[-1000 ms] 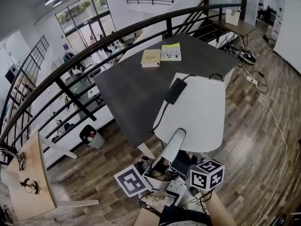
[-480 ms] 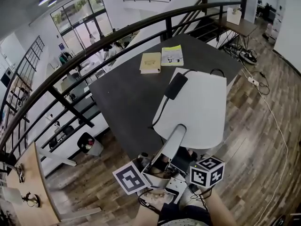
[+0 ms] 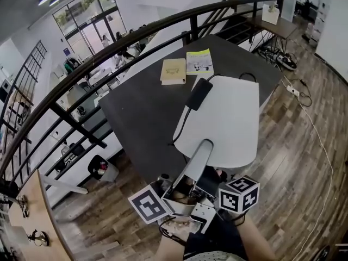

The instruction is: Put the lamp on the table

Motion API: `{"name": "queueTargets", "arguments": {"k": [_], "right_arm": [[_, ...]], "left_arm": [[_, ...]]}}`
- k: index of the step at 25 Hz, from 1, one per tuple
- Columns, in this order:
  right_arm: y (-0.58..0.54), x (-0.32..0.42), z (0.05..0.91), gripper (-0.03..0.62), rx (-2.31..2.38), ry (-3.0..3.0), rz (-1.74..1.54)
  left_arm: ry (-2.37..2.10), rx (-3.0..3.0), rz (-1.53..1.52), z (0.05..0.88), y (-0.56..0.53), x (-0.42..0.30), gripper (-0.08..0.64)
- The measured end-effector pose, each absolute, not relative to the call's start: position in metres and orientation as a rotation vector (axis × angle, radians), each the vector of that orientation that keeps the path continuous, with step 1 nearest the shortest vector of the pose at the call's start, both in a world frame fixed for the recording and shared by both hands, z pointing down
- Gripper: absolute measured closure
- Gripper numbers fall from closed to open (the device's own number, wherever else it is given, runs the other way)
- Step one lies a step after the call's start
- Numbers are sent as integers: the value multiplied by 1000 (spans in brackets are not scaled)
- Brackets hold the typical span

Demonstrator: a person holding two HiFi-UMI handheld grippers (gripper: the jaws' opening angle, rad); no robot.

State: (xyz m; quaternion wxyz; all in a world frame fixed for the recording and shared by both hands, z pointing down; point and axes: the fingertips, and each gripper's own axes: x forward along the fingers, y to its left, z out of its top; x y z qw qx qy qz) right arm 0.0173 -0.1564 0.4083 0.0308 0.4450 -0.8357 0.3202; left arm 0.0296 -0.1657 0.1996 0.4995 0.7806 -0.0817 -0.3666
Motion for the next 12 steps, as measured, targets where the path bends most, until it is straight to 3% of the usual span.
{"name": "queueTargets", "arguments": {"k": [12], "right_arm": [[-188, 10, 418, 411, 1290, -2581, 1030]], "left_arm": [[-271, 1872, -899, 209, -200, 27, 541]]}}
